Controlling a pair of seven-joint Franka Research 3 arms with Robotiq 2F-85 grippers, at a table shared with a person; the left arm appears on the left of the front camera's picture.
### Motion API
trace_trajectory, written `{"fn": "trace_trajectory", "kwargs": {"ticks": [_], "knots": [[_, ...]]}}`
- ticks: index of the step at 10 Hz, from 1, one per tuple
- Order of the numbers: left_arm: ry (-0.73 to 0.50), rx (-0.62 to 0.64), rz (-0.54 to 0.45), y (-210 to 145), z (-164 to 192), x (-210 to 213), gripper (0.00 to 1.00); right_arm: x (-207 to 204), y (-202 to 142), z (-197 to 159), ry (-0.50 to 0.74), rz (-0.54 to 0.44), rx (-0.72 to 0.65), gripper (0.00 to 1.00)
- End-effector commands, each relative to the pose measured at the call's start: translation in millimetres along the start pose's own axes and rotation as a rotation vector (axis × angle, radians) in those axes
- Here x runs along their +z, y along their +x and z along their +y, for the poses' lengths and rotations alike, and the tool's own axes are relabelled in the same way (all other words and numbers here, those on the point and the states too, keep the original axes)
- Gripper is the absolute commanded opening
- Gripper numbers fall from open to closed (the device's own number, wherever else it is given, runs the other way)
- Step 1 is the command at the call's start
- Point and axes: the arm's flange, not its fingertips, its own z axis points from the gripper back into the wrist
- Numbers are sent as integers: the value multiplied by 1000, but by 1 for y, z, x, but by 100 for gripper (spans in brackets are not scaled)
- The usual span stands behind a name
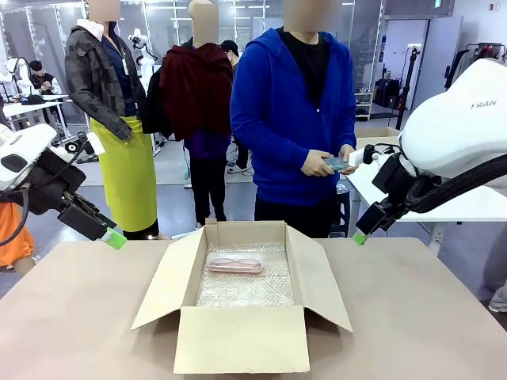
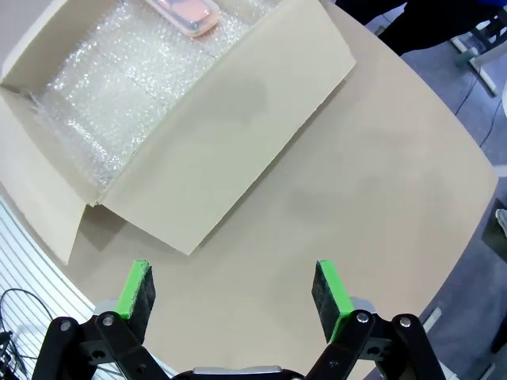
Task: Pack the glasses set securely to prepare it for shipping.
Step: Put the Glasses case from the right side of the table into the Package Box.
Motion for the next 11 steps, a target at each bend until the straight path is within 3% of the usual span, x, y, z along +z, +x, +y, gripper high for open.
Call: {"fn": "trace_trajectory", "kwargs": {"ticks": [1,11], "knots": [[-19,-1,-8,0,0,2,100,0,5,4,-10,1,-19,100],[-19,-1,-8,0,0,2,100,0,5,4,-10,1,-19,100]]}}
